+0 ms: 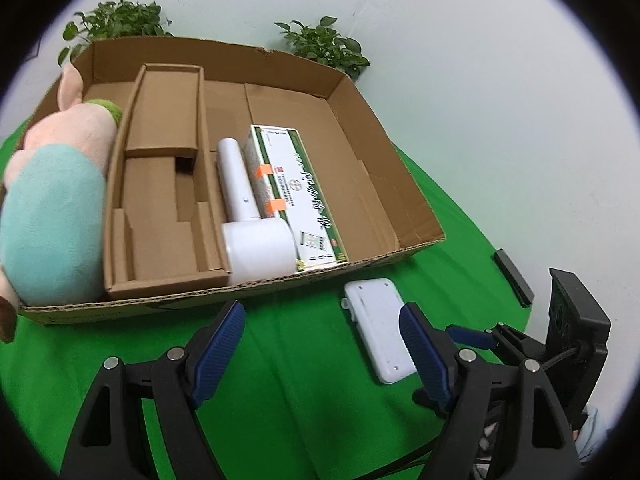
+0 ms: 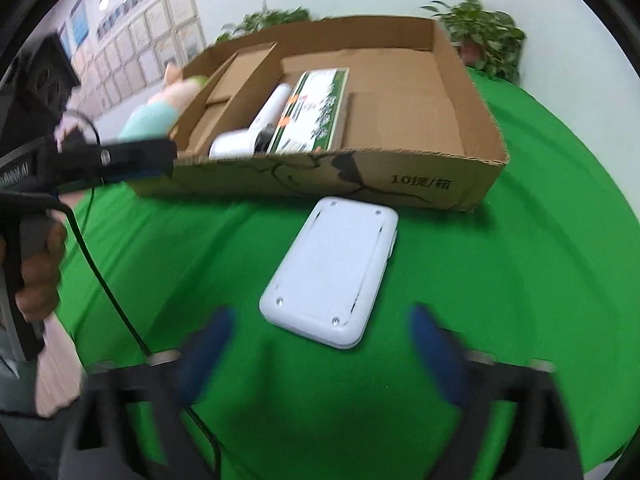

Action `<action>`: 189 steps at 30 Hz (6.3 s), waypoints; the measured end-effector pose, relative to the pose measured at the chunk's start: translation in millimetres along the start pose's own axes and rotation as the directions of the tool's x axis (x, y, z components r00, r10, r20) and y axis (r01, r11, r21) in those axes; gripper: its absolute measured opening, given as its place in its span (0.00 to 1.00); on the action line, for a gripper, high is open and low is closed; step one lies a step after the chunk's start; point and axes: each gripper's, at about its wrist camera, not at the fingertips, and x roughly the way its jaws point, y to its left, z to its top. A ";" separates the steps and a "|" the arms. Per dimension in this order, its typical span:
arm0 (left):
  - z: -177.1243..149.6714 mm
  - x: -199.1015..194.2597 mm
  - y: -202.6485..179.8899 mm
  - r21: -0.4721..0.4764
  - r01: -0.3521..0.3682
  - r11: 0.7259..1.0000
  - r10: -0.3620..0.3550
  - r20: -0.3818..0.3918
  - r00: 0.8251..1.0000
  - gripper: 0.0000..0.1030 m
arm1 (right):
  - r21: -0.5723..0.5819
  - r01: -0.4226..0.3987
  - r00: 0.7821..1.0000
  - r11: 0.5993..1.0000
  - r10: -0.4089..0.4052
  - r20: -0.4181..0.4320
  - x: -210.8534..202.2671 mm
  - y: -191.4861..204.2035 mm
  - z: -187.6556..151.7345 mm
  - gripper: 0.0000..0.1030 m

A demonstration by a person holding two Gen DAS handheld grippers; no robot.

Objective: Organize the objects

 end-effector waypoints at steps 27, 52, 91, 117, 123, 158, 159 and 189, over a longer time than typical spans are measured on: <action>-31.2 60.3 -16.5 -0.188 0.255 0.948 -0.295 -0.228 0.928 0.56 | -0.063 -0.099 0.993 0.993 0.094 -0.075 20.4 11.9 -16.0 0.65; -45.3 64.8 -12.7 -0.244 0.211 0.947 -0.272 -0.249 0.929 0.37 | 0.129 -0.188 0.978 0.974 0.197 -0.064 18.1 -0.9 -22.3 0.63; 13.0 3.0 -41.8 -0.049 0.178 0.983 -0.181 -0.070 0.981 0.17 | 0.032 -0.254 0.958 0.967 0.247 0.143 -24.4 11.6 23.9 0.62; 133.1 37.5 -44.4 -0.004 0.126 0.992 -0.126 -0.030 0.992 0.16 | -0.010 -0.293 0.946 0.956 0.291 0.141 8.3 -45.6 163.2 0.62; 136.7 68.3 -31.2 -0.041 0.102 0.994 -0.105 -0.078 0.991 0.16 | 0.010 -0.293 0.954 0.956 0.292 0.073 41.7 -56.4 174.3 0.62; 108.5 116.3 -8.6 -0.089 0.023 0.996 -0.040 -0.192 0.981 0.16 | 0.104 -0.131 0.966 0.986 0.150 -0.212 130.7 -71.0 161.5 0.65; 108.7 112.1 -9.7 -0.080 0.025 0.996 -0.039 -0.182 0.982 0.16 | 0.105 -0.131 0.966 0.986 0.150 -0.210 130.1 -71.0 161.9 0.65; 36.3 -30.1 39.3 -0.036 -0.577 0.816 0.562 0.280 0.778 0.82 | -0.096 0.136 0.937 0.986 -0.097 0.335 57.8 38.5 106.3 0.99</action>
